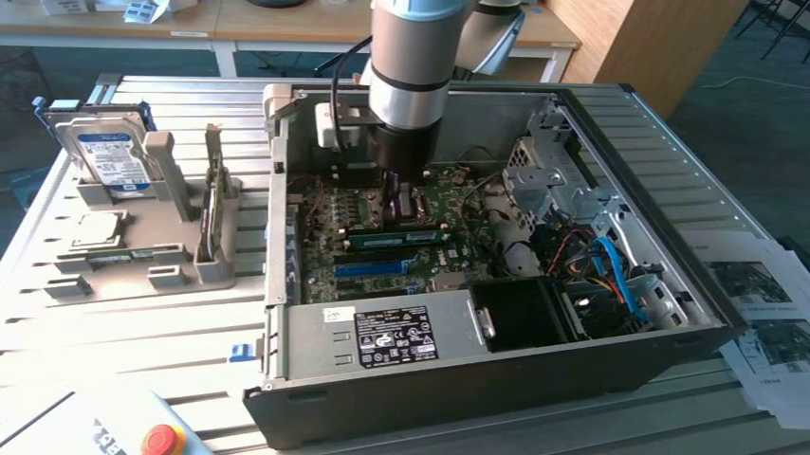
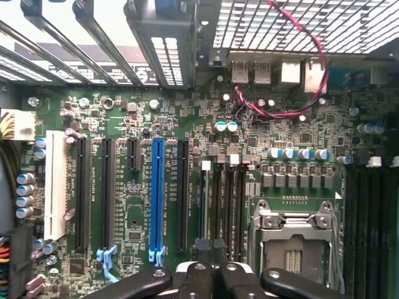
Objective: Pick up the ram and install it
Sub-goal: 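Press down the ram until it locks into place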
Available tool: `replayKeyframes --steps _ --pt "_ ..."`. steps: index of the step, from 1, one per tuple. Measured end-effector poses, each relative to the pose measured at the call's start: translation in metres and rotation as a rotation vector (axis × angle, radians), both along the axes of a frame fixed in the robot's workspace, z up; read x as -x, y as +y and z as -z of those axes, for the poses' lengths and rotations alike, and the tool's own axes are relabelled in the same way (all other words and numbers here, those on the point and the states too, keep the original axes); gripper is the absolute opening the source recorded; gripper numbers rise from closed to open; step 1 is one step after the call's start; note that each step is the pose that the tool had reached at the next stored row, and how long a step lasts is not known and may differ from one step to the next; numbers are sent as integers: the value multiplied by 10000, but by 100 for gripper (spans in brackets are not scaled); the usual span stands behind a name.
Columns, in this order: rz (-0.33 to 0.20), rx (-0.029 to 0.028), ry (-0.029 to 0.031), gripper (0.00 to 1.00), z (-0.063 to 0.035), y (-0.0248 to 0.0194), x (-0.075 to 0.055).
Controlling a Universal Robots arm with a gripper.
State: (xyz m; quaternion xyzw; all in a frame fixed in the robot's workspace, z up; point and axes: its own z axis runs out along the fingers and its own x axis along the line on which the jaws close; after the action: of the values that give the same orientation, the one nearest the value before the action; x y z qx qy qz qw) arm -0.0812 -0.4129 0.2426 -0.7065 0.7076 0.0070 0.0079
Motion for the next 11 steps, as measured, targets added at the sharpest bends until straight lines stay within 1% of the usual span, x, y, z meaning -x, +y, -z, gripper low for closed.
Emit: replayKeyframes --steps 11 --pt "0 0 20 10 -175 0 0"
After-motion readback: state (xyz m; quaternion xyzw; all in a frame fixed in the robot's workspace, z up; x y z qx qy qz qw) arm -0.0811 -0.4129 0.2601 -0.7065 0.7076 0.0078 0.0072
